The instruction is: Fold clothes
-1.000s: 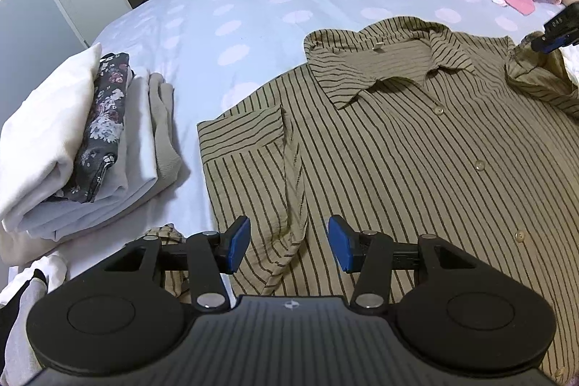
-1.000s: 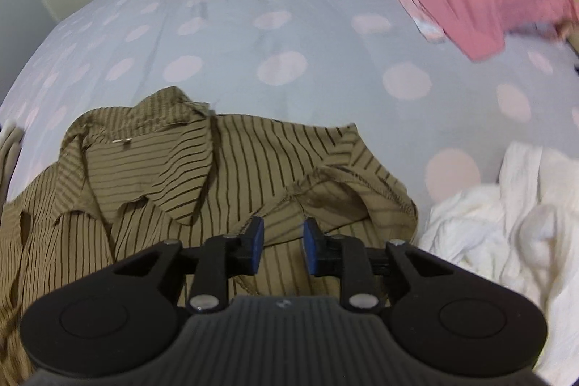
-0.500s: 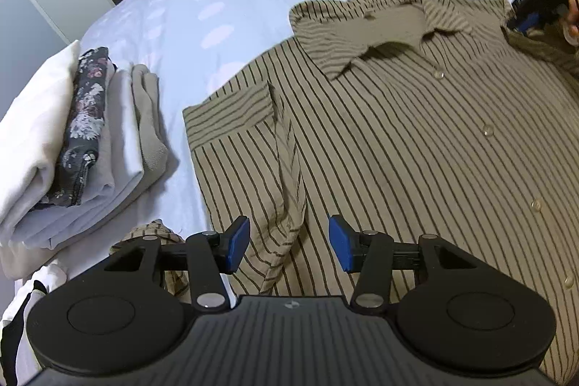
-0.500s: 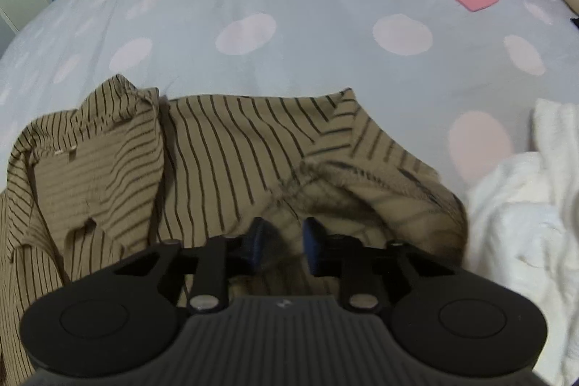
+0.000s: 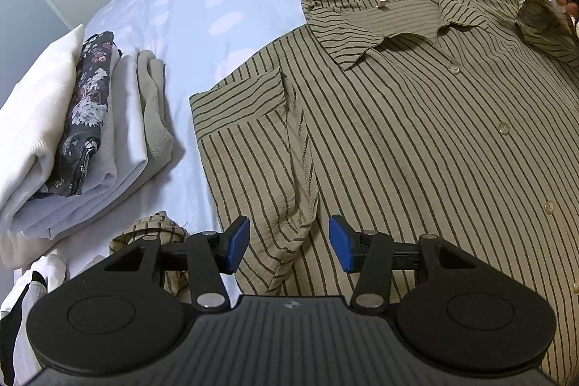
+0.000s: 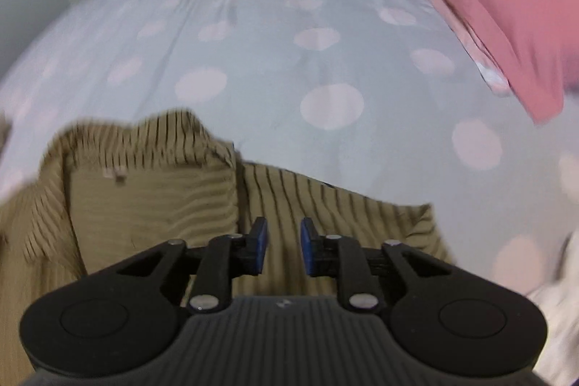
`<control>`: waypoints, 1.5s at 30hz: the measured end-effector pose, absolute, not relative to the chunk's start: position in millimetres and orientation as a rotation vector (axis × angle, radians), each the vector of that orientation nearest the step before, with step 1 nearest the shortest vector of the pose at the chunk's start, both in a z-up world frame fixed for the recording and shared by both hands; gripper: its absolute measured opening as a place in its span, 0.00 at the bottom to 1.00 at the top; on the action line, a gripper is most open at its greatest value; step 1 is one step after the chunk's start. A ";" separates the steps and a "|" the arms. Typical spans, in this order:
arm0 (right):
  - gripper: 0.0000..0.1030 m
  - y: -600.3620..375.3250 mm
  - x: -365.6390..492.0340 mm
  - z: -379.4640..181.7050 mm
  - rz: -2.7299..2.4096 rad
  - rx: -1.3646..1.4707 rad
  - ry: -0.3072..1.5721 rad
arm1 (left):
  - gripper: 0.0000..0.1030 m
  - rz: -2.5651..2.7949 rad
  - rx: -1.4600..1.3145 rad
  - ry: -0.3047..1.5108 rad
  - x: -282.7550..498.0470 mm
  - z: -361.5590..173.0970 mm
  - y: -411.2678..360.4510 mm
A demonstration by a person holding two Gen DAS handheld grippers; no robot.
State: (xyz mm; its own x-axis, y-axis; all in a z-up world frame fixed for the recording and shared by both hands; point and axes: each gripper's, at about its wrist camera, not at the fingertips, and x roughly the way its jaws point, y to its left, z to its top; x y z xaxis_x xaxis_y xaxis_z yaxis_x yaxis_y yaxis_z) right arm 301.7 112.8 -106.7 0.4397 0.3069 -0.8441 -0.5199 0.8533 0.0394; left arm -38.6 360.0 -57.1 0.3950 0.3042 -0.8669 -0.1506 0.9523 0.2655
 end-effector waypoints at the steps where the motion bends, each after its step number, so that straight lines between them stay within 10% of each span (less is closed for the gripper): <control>1: 0.23 112.8 304.1 -104.6 0.537 -0.294 1.006 | 0.45 0.287 0.154 1.130 -38.8 -56.8 359.5; 17: 0.48 138.4 307.1 -127.4 0.790 -1.069 1.110 | 0.45 0.301 0.161 1.144 -41.4 -59.5 365.0; 20: 0.44 139.6 310.8 -137.6 0.781 -1.108 1.158 | 0.45 0.299 0.163 1.149 -41.9 -61.1 366.9; 24: 0.03 134.4 302.5 -141.9 0.818 -1.137 1.202 | 0.45 0.304 0.164 1.158 -41.9 -62.6 370.8; 40: 0.04 95.5 223.0 -99.1 0.959 -1.269 1.080 | 0.45 0.310 0.182 1.127 -49.5 -53.6 366.3; 45: 0.17 88.7 212.6 -118.6 0.891 -1.278 1.026 | 0.45 0.317 0.187 1.120 -51.7 -51.2 365.4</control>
